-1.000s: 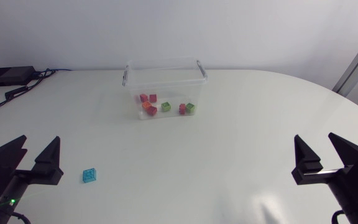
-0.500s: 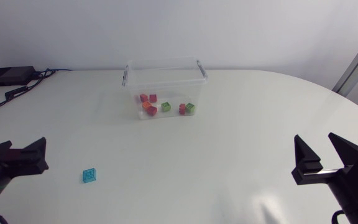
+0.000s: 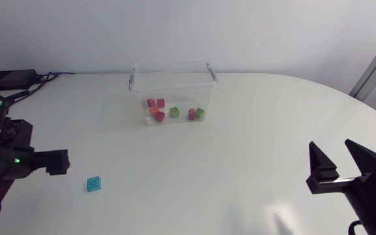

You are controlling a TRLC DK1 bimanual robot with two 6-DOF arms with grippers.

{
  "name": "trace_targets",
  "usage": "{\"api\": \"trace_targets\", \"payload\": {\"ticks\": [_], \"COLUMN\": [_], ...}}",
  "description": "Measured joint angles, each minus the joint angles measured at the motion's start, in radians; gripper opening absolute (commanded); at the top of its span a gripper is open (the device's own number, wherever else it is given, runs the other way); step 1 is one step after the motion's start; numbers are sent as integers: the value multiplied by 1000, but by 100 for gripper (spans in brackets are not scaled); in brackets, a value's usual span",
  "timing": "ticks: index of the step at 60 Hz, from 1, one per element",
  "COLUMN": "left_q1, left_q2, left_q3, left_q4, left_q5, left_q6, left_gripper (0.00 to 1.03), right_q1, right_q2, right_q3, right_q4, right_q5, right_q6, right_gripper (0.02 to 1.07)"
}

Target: Place the duplo bricks in the container

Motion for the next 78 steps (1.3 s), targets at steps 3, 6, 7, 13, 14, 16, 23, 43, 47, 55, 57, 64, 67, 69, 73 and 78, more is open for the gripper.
{"api": "trace_targets", "payload": {"ticks": [3, 6, 7, 13, 14, 16, 23, 43, 47, 55, 57, 64, 67, 69, 73, 78], "left_q1": [-22, -50, -58, -107, -113, -123, -163, -190, -182, -174, -174, -174, -174, -174, -172, -172], "left_q2": [45, 90, 102, 194, 207, 233, 344, 574, 602, 647, 657, 678, 682, 687, 698, 700], "left_q3": [0, 3, 5, 27, 32, 44, 106, 188, 189, 189, 189, 189, 189, 191, 193, 193], "left_q4": [-2, -9, -10, -25, -25, -32, -63, -69, -69, -53, -49, -42, -41, -39, -16, 2], "left_q5": [0, 0, 0, 5, 10, 16, 24, 31, 31, 31, 31, 31, 31, 31, 32, 34], "left_q6": [-14, -31, -35, -68, -72, -87, -143, -226, -229, -230, -233, -237, -237, -237, -237, -237], "left_gripper": [99, 99, 99, 99, 99, 99, 99, 94, 95, 98, 98, 89, 70, 56, 42, 37], "right_q1": [0, 0, 0, 0, 0, 0, 0, 0, 0, 0, 0, 0, 0, 0, 0, 0], "right_q2": [0, 0, 0, 0, 0, 0, 0, 0, 0, 0, 0, 0, 0, 0, 0, 0], "right_q3": [0, 0, 0, 0, 0, 0, 0, 0, 0, 0, 0, 0, 0, 0, 0, 0], "right_q4": [0, 0, 0, 0, 0, 0, 0, 0, 0, 0, 0, 0, 0, 0, 0, 0], "right_q5": [0, 0, 0, 0, 0, 0, 0, 0, 0, 0, 0, 0, 0, 0, 0, 0], "right_q6": [0, 0, 0, 0, 0, 0, 0, 0, 0, 0, 0, 0, 0, 0, 0, 0], "right_gripper": [102, 102, 102, 102, 102, 102, 102, 102, 102, 102, 102, 102, 102, 102, 102, 102]}}
